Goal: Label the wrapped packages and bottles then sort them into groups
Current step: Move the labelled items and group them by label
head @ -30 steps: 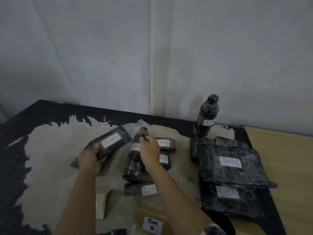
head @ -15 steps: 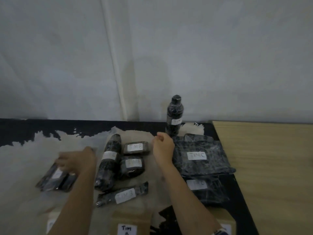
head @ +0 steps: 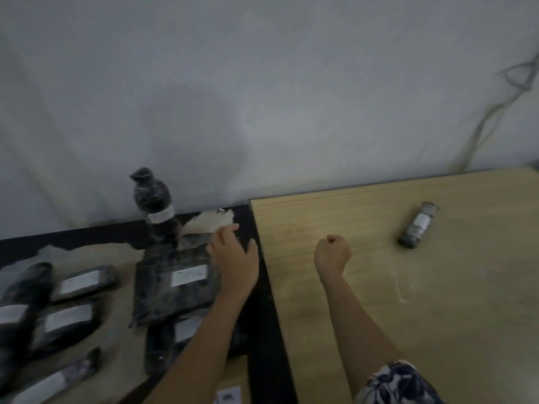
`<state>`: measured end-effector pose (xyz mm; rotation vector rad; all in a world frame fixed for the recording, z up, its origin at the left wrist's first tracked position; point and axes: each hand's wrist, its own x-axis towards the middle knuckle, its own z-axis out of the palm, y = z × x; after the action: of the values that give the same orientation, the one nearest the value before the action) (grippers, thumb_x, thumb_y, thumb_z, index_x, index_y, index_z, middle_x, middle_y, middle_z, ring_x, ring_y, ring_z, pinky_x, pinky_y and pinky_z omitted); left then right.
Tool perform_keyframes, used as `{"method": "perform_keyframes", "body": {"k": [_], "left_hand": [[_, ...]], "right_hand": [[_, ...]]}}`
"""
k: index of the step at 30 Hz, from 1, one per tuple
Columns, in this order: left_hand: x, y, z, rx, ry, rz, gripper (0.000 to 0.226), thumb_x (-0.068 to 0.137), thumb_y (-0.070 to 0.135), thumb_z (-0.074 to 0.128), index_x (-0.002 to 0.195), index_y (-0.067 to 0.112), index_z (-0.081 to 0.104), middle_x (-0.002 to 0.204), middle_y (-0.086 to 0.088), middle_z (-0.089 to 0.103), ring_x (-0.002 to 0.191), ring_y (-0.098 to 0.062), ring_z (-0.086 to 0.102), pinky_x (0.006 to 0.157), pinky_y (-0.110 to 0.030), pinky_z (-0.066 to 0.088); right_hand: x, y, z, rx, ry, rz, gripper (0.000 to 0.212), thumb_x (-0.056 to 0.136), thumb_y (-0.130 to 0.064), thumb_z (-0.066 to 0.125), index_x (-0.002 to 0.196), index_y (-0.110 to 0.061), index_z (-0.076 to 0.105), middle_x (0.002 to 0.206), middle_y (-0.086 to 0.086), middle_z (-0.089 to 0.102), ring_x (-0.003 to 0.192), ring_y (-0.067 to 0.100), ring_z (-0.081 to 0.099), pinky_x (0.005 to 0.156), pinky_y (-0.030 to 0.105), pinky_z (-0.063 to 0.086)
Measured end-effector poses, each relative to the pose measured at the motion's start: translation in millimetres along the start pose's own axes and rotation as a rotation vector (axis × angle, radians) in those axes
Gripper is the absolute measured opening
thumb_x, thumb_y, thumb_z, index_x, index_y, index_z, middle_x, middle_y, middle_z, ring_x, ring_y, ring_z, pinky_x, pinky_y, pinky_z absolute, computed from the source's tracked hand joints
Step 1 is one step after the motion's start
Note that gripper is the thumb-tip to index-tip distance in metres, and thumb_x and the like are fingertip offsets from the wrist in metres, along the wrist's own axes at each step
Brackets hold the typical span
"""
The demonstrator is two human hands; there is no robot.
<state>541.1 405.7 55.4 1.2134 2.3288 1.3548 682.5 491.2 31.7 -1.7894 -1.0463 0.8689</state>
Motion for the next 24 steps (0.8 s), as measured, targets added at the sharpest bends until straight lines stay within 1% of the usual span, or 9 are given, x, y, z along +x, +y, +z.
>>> {"method": "perform_keyframes", "body": {"k": [6, 9, 11, 13, 16, 19, 21, 22, 24], "left_hand": [[-29.9, 48.6, 88.8, 0.02, -0.194, -0.001, 0.035, 0.087, 0.01, 0.056, 0.12, 0.015, 0.048, 0.13, -0.004, 0.039, 0.123, -0.023, 0.028, 0.1, -0.031, 0.028], [-43.5, 56.7, 123.1, 0.075, -0.243, -0.003, 0.035, 0.085, 0.008, 0.057, 0.119, 0.015, 0.05, 0.126, -0.003, 0.044, 0.119, -0.023, 0.035, 0.098, -0.031, 0.031], [-49.0, 56.6, 136.4, 0.086, -0.256, -0.001, 0.034, 0.084, 0.007, 0.057, 0.116, 0.015, 0.052, 0.124, -0.003, 0.046, 0.117, -0.023, 0.037, 0.097, -0.031, 0.032], [-50.4, 54.9, 146.1, 0.098, -0.265, -0.007, 0.032, 0.083, 0.005, 0.058, 0.113, 0.014, 0.054, 0.121, -0.004, 0.048, 0.118, -0.024, 0.037, 0.099, -0.03, 0.031], [-50.4, 51.3, 149.6, 0.135, -0.257, -0.009, 0.028, 0.081, 0.003, 0.059, 0.107, 0.012, 0.057, 0.116, -0.004, 0.051, 0.116, -0.023, 0.039, 0.098, -0.028, 0.032], [-46.1, 48.6, 144.1, 0.125, -0.243, -0.03, 0.022, 0.083, 0.002, 0.058, 0.103, 0.012, 0.059, 0.112, -0.001, 0.051, 0.109, -0.016, 0.038, 0.09, -0.021, 0.028], [-40.8, 49.3, 137.6, 0.086, -0.229, -0.064, 0.02, 0.086, 0.002, 0.056, 0.103, 0.013, 0.058, 0.112, 0.002, 0.049, 0.104, -0.01, 0.037, 0.088, -0.019, 0.029], [-37.8, 51.0, 134.7, 0.047, -0.221, -0.084, 0.02, 0.087, 0.002, 0.055, 0.103, 0.014, 0.059, 0.112, 0.002, 0.049, 0.104, -0.01, 0.04, 0.087, -0.019, 0.032], [-32.5, 56.8, 125.6, -0.062, -0.216, -0.137, 0.021, 0.088, 0.002, 0.054, 0.106, 0.012, 0.059, 0.111, 0.001, 0.052, 0.1, -0.011, 0.047, 0.083, -0.019, 0.036]], "right_hand": [[114.0, 34.0, -68.1, -0.361, 0.103, 0.095, 0.046, 0.091, -0.008, 0.046, 0.135, 0.005, 0.035, 0.139, 0.028, 0.037, 0.126, 0.04, 0.038, 0.103, 0.04, 0.03], [156.9, 44.1, -88.9, -0.44, 0.111, 0.148, 0.063, 0.095, -0.015, 0.044, 0.15, -0.013, 0.013, 0.151, 0.031, 0.007, 0.134, 0.047, 0.019, 0.109, 0.046, 0.022], [175.8, 52.9, -98.2, -0.418, 0.096, 0.166, 0.064, 0.098, -0.021, 0.043, 0.151, -0.024, 0.007, 0.153, 0.029, -0.004, 0.139, 0.047, 0.008, 0.112, 0.05, 0.016], [191.5, 65.5, -104.6, -0.292, 0.055, 0.198, 0.057, 0.1, -0.032, 0.036, 0.151, -0.018, 0.013, 0.155, 0.025, 0.001, 0.142, 0.042, 0.007, 0.116, 0.05, 0.012], [195.5, 84.9, -111.5, -0.17, 0.061, 0.197, 0.059, 0.099, -0.043, 0.03, 0.145, -0.007, 0.027, 0.149, 0.02, 0.025, 0.136, 0.036, 0.026, 0.112, 0.045, 0.023], [178.0, 84.1, -104.5, 0.008, 0.086, 0.09, 0.05, 0.099, -0.031, 0.035, 0.144, -0.011, 0.027, 0.143, 0.017, 0.033, 0.128, 0.035, 0.039, 0.104, 0.042, 0.035], [158.9, 72.4, -87.4, 0.149, 0.086, 0.018, 0.038, 0.099, -0.024, 0.041, 0.136, -0.019, 0.034, 0.123, 0.008, 0.041, 0.101, 0.028, 0.051, 0.086, 0.036, 0.043], [146.7, 65.3, -78.7, 0.246, 0.105, 0.012, 0.03, 0.097, -0.021, 0.047, 0.125, -0.02, 0.038, 0.114, 0.005, 0.042, 0.089, 0.023, 0.05, 0.078, 0.031, 0.043], [116.9, 57.9, -57.5, 0.403, 0.127, -0.006, 0.025, 0.093, -0.015, 0.057, 0.114, -0.014, 0.043, 0.102, 0.006, 0.048, 0.088, 0.021, 0.046, 0.073, 0.026, 0.041]]}}
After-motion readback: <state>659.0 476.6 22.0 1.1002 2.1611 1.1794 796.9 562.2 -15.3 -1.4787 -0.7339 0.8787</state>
